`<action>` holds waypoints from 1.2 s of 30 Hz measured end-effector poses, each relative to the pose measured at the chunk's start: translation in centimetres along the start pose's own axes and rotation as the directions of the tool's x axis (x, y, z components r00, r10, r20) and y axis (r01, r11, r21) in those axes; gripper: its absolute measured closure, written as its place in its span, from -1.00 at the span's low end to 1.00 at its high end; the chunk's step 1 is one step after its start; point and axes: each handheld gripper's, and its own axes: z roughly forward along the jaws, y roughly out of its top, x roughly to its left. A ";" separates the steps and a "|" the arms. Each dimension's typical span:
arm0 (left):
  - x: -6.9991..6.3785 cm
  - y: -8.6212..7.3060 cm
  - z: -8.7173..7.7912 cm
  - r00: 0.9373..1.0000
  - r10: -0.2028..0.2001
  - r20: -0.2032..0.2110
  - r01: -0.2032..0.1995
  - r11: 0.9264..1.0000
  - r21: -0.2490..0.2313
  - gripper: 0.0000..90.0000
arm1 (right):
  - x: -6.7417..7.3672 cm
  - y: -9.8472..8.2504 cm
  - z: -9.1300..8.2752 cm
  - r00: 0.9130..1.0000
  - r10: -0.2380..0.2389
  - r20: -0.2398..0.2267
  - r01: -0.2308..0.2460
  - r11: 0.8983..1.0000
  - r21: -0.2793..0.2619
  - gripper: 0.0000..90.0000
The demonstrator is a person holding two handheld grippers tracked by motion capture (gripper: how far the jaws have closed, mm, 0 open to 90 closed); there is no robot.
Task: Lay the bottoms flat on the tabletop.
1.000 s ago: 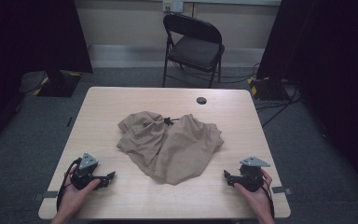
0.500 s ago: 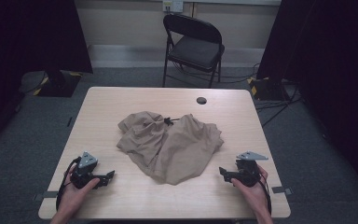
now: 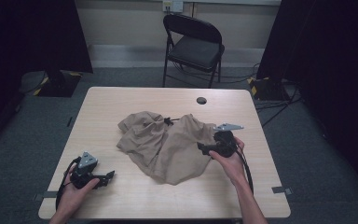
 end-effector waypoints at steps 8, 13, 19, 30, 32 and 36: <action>0.2 0.0 -0.1 1.000 0.018 0.010 -0.018 1.000 0.009 -0.67 | 0.3 3.8 3.1 0.999 -0.010 -0.042 0.011 1.000 0.009 -0.62; 0.2 0.0 -0.1 1.000 0.015 0.016 -0.015 1.000 0.004 -0.67 | 0.1 6.1 5.7 1.000 -0.026 -0.006 0.027 0.999 0.036 -0.61; 0.2 0.0 -0.1 1.000 0.017 0.015 -0.017 1.000 0.002 -0.67 | -0.6 6.9 9.1 1.000 0.007 -0.006 -0.006 0.998 0.066 -0.57; 0.2 0.0 -0.1 1.000 0.020 0.015 -0.020 1.000 0.002 -0.67 | -0.7 5.5 12.3 0.999 0.046 -0.016 -0.044 0.991 0.128 -0.20; 0.2 0.0 -0.1 1.000 0.020 0.014 -0.020 1.000 0.002 -0.67 | -0.5 5.4 12.4 1.000 0.024 -0.006 -0.023 0.991 0.133 0.12; 0.2 0.0 -0.1 1.000 0.020 0.015 -0.020 1.000 0.002 -0.67 | -0.2 5.3 12.0 1.000 -0.006 -0.005 0.007 0.990 0.144 0.71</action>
